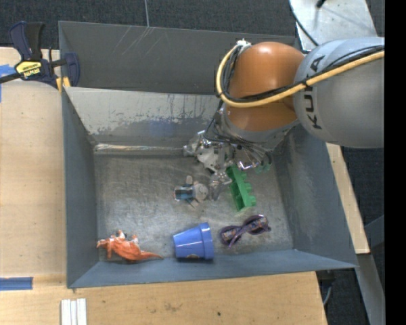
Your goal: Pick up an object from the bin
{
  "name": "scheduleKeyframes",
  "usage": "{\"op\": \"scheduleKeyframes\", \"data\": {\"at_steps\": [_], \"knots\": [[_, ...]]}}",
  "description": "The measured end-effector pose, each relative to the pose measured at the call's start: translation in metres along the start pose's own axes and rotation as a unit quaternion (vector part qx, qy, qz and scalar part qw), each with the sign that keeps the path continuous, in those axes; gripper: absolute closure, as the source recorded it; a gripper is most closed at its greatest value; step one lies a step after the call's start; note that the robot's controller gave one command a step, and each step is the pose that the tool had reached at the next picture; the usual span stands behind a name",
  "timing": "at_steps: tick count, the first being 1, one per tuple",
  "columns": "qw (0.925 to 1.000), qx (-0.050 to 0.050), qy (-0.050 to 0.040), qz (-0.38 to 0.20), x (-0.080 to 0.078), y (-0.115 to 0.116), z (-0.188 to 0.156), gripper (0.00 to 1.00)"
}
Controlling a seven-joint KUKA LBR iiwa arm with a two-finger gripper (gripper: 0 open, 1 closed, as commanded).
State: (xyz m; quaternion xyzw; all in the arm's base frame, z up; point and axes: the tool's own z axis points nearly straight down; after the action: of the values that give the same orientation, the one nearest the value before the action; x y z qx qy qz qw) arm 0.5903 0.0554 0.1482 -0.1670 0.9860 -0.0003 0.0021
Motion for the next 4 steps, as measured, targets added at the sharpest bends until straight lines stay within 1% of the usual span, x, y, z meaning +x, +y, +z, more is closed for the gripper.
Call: {"op": "scheduleKeyframes", "data": {"at_steps": [1, 2, 3, 4], "knots": [[0.9969, 0.000, -0.0015, -0.079, -0.007, -0.007, 0.073, 0.00], [0.9906, 0.003, -0.0109, -0.137, -0.021, -0.002, 0.071, 1.00], [0.9906, 0.002, -0.0109, -0.136, -0.021, -0.002, 0.071, 1.00], [0.9906, 0.001, -0.0069, -0.136, -0.020, -0.002, 0.068, 1.00]]}}
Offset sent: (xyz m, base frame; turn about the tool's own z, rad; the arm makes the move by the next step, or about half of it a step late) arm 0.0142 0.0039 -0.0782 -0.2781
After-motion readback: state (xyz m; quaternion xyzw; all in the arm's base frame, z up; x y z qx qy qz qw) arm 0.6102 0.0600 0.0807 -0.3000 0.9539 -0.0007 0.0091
